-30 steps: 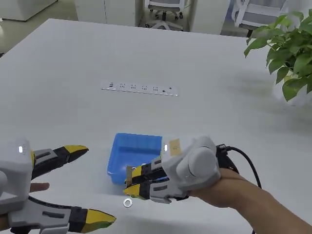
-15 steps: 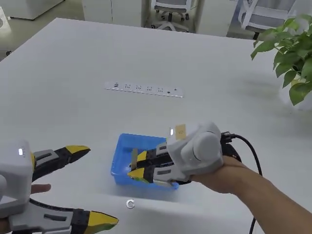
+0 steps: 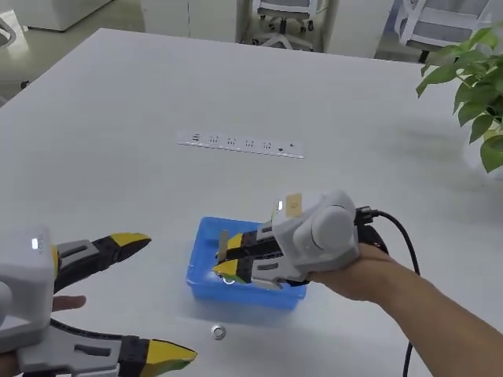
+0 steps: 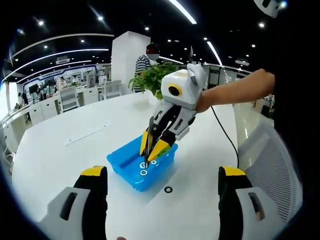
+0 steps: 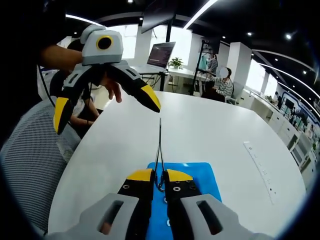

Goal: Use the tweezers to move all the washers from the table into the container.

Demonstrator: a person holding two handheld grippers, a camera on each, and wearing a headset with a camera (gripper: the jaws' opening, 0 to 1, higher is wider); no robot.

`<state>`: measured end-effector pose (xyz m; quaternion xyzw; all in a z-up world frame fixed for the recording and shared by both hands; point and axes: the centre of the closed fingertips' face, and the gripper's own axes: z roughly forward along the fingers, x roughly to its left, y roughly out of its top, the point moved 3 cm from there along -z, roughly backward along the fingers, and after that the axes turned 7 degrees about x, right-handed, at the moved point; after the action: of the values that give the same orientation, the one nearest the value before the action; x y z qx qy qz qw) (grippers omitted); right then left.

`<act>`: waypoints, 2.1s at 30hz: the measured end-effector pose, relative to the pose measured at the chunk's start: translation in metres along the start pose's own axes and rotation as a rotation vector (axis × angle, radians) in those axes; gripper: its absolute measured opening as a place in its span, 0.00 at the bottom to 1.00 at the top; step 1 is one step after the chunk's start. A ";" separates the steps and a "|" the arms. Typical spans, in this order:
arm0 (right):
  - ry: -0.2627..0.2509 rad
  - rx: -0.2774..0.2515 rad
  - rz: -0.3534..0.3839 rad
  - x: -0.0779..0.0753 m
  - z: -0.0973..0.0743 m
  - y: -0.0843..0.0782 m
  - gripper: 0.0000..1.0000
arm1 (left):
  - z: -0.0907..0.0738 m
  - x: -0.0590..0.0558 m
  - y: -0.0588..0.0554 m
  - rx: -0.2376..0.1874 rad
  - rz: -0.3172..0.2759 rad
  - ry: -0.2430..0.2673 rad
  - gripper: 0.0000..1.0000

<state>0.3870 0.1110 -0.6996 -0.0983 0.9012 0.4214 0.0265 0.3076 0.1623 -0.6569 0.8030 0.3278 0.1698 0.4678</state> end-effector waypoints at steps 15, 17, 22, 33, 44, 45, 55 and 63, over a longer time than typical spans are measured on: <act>0.011 0.011 0.006 -0.011 0.022 -0.008 0.09 | 0.002 0.004 0.001 -0.004 0.004 -0.012 0.92; 0.014 0.009 0.012 -0.012 0.024 -0.009 0.09 | 0.002 0.006 0.001 -0.006 0.001 -0.011 0.91; 0.029 0.013 0.023 -0.014 0.031 -0.015 0.10 | 0.004 0.010 0.000 0.000 0.000 -0.008 0.90; 0.058 0.026 0.025 -0.014 0.044 -0.023 0.10 | 0.013 0.022 -0.001 0.017 0.019 -0.018 0.76; 0.070 0.021 0.028 -0.017 0.048 -0.025 0.10 | 0.030 0.037 0.004 0.040 0.083 -0.064 0.51; 0.071 0.021 0.024 -0.016 0.048 -0.025 0.10 | 0.032 0.038 0.005 0.040 0.087 -0.068 0.49; 0.079 0.023 0.000 -0.017 0.048 -0.024 0.10 | 0.050 0.050 0.010 0.057 0.128 -0.097 0.38; 0.088 0.031 -0.028 -0.017 0.048 -0.024 0.10 | 0.058 0.054 0.009 0.067 0.150 -0.119 0.25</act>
<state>0.4063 0.1357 -0.7464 -0.1291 0.9065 0.4020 -0.0058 0.3839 0.1590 -0.6806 0.8492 0.2437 0.1452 0.4453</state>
